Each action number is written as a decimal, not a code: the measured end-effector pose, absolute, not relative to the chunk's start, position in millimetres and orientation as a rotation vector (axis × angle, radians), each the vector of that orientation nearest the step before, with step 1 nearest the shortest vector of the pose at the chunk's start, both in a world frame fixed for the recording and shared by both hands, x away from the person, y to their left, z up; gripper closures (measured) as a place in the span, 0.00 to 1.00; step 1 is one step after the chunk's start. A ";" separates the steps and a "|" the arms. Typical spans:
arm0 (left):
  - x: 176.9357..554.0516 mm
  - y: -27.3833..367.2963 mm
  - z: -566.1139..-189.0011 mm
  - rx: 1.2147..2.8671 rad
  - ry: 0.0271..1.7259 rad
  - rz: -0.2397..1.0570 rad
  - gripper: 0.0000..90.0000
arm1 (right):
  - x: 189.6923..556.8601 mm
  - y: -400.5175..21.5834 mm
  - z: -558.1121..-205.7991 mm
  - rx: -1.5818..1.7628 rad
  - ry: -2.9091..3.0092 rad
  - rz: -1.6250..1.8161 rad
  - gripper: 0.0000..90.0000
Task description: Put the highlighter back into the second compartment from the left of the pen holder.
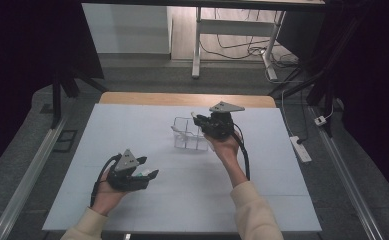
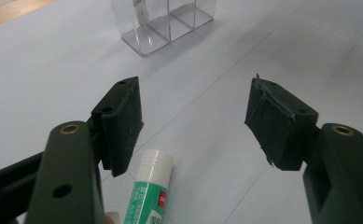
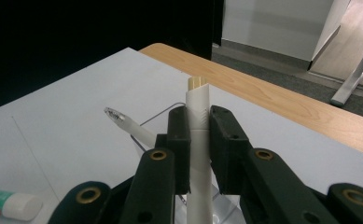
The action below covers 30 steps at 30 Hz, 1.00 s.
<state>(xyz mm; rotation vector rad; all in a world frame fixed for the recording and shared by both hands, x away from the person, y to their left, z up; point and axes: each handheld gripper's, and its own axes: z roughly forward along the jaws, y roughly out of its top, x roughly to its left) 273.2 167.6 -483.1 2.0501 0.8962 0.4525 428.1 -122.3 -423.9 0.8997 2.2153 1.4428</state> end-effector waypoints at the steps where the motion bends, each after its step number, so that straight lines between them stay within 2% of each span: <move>1: 273.2 167.7 -483.2 2.050 0.896 0.453 0.40 | 428.7 -122.0 -423.5 0.900 2.214 1.446 0.86; 30: 277.6 172.3 -487.6 2.043 0.915 0.428 0.40 | 469.2 -95.1 -411.6 0.929 2.123 1.566 0.86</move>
